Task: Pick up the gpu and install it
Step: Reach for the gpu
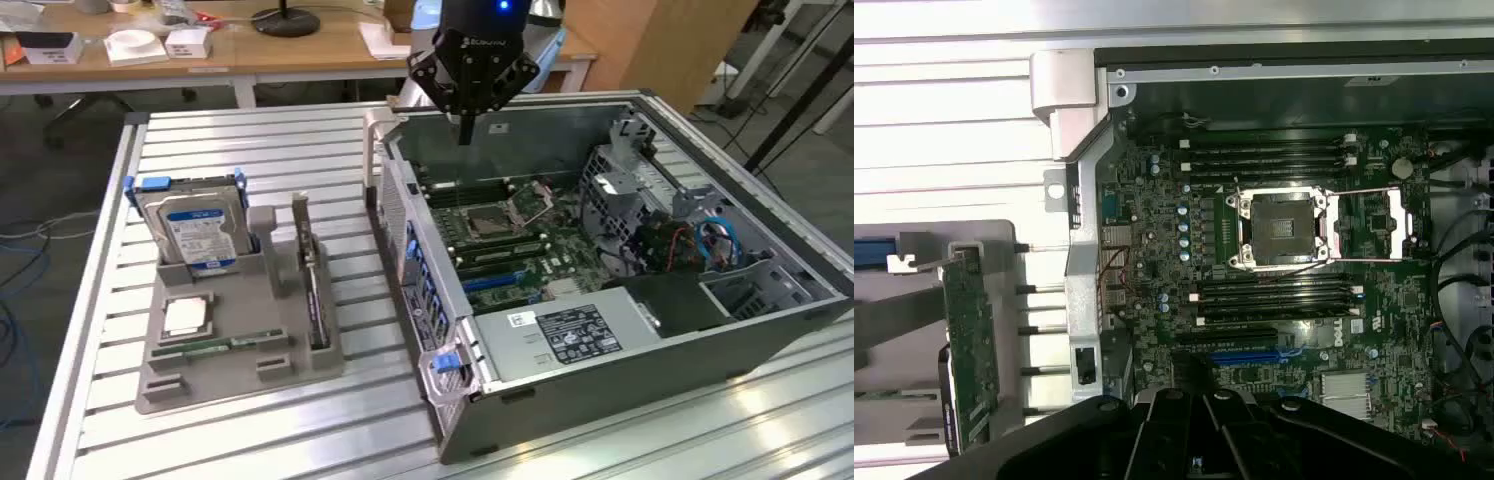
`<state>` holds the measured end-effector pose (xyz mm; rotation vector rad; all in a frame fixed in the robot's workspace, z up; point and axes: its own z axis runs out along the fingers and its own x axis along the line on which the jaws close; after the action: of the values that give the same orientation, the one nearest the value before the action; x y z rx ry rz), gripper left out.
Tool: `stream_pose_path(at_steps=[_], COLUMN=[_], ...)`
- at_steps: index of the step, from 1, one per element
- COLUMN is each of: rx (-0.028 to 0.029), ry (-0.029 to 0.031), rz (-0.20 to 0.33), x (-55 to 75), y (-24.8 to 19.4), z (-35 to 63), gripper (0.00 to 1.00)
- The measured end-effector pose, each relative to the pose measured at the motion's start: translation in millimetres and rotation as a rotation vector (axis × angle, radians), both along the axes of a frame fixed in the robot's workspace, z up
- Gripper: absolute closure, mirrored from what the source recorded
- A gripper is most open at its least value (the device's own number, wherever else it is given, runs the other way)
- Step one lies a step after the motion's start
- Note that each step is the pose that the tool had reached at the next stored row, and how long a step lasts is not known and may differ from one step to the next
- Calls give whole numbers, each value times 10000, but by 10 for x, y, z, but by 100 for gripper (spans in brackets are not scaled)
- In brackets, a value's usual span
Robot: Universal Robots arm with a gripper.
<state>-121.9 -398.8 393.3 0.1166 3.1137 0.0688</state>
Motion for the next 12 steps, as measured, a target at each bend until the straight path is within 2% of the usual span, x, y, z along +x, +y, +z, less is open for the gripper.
stream_pose_path(at_steps=[12], rx=[-1], ry=[0], rz=[0], x=[-25], y=[0], z=[0], gripper=[89])
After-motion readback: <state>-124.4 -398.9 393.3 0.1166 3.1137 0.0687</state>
